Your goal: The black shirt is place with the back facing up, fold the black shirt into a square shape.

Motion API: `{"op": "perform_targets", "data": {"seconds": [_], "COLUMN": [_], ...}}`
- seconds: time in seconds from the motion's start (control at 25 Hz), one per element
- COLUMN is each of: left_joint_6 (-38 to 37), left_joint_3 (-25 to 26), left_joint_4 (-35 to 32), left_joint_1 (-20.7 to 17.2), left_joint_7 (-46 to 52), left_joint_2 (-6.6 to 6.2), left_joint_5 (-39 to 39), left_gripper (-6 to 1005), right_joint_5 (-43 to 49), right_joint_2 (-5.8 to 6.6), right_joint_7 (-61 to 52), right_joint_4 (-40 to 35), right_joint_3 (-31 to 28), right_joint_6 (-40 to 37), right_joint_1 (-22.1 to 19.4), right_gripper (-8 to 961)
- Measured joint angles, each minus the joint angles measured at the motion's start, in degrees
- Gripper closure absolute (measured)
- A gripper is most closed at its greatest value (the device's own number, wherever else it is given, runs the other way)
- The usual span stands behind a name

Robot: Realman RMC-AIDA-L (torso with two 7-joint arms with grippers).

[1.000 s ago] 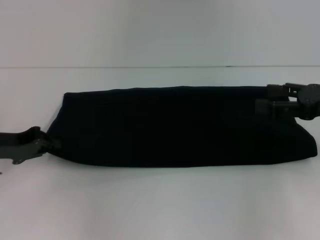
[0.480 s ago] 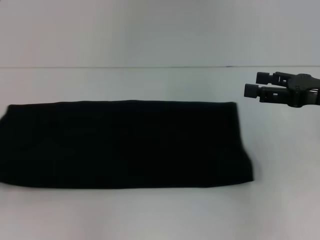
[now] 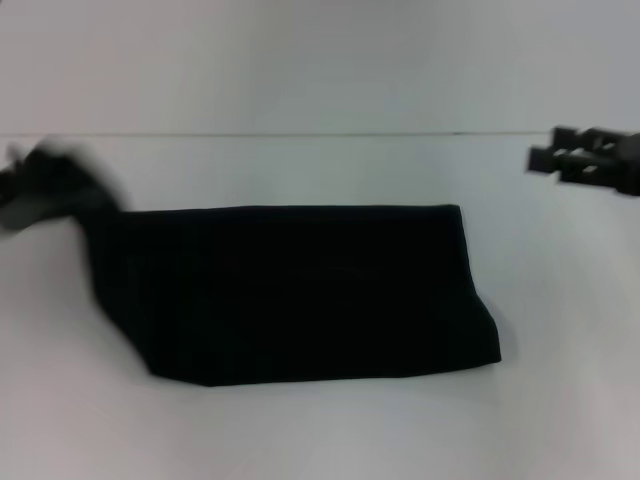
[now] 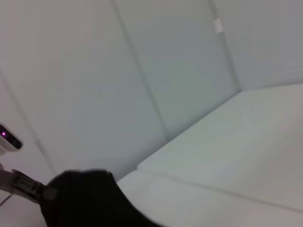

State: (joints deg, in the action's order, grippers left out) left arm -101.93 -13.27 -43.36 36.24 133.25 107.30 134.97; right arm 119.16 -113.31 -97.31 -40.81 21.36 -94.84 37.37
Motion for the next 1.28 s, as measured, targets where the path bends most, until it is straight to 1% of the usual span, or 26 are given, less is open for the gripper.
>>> {"op": "perform_targets", "data": {"seconds": [0.08, 0.12, 0.2, 0.24, 0.28, 0.32, 0.36, 0.4, 0.44, 0.48, 0.52, 0.6, 0.64, 0.72, 0.8, 0.88, 1.0, 1.08, 1.2, 1.28], "left_joint_6": [-1.5, -1.6, -0.3, 0.7, 2.8, 4.4, 7.4, 10.8, 13.2, 16.3, 18.7, 24.4, 26.0, 27.1, 26.0, 23.1, 13.6, 8.5, 7.9, 11.3], "left_joint_3": [-2.6, -3.8, -7.2, -8.5, -10.8, -12.5, -14.8, -16.9, -18.5, -20.1, -21.0, -21.9, -21.8, -21.4, -21.0, -20.3, -17.9, -16.4, -14.9, -14.0], "left_joint_4": [2.3, 3.3, 5.6, 6.0, 6.4, 6.6, 6.9, 8.3, 9.9, 12.9, 16.7, 27.8, 31.3, 36.8, 39.8, 40.7, 40.0, 38.0, 33.3, 29.6], "left_joint_1": [5.7, 7.8, 13.3, 14.9, 16.8, 17.6, 18.5, 18.8, 18.9, 19.1, 19.4, 19.4, 19.1, 18.0, 17.1, 16.3, 15.0, 13.7, 11.2, 9.2], "left_joint_7": [-0.1, -0.1, -0.2, -0.3, -0.4, -0.4, -0.4, -0.9, -1.7, -3.6, -6.0, -14.1, -17.8, -25.5, -30.7, -32.9, -35.3, -35.3, -33.1, -30.7], "left_joint_2": [1.70, 2.44, 5.48, 7.11, 9.41, 11.08, 13.66, 15.49, 16.60, 17.11, 17.09, 16.99, 17.09, 17.32, 17.35, 17.37, 17.32, 17.07, 16.73, 16.39], "left_joint_5": [-3.3, -3.9, -4.6, -4.6, -4.7, -4.6, -4.6, -5.6, -6.8, -9.4, -12.1, -18.8, -21.3, -25.9, -28.5, -29.3, -29.6, -29.6, -29.7, -29.7], "left_gripper": [916, 916, 916, 916, 916, 916, 915, 915, 915, 915, 915, 915, 915, 914, 914, 914, 741, 648, 509, 413], "right_joint_5": [-0.9, -1.5, -2.8, -3.5, -4.1, -4.7, -5.2, -5.5, -5.7, -5.8, -5.9, -5.9, -5.8, -5.7, -5.4, -4.5, -1.8, 1.0, 5.0, 7.6], "right_joint_2": [1.14, 1.68, 3.25, 4.04, 4.78, 5.47, 6.09, 6.58, 6.92, 7.11, 7.24, 7.45, 7.53, 7.58, 7.59, 7.53, 7.51, 7.57, 7.55, 7.32], "right_joint_7": [-0.2, -0.3, -0.5, -0.6, -0.7, -0.7, -0.7, -0.6, -0.5, -0.4, -0.3, -0.2, 0.0, 0.1, -0.1, -0.9, -4.8, -8.6, -14.2, -17.2], "right_joint_4": [0.0, -0.1, -0.1, -0.1, -0.1, -0.1, -0.1, -0.2, -0.2, -0.4, -0.6, -0.9, -1.0, -1.0, -1.0, -1.0, -1.0, -1.0, -0.9, -0.4], "right_joint_3": [-1.4, -2.1, -3.5, -4.0, -4.3, -4.6, -4.9, -5.2, -5.5, -5.8, -6.0, -6.3, -6.3, -6.1, -5.8, -5.5, -3.6, -2.4, 0.4, 2.7], "right_joint_6": [-0.1, -0.3, -0.9, -1.2, -1.7, -2.3, -2.8, -3.3, -3.6, -3.7, -3.9, -3.8, -3.8, -3.6, -3.6, -3.5, -2.9, -1.5, 1.4, 3.3], "right_joint_1": [-1.3, -2.0, -4.0, -5.0, -5.9, -6.9, -7.9, -8.6, -9.3, -9.8, -10.2, -10.8, -11.0, -10.9, -10.7, -10.1, -8.8, -7.7, -5.7, -4.3], "right_gripper": [27, 27, 27, 27, 27, 27, 27, 27, 27, 28, 28, 28, 28, 28, 28, 28, 28, 28, 28, 28]}}
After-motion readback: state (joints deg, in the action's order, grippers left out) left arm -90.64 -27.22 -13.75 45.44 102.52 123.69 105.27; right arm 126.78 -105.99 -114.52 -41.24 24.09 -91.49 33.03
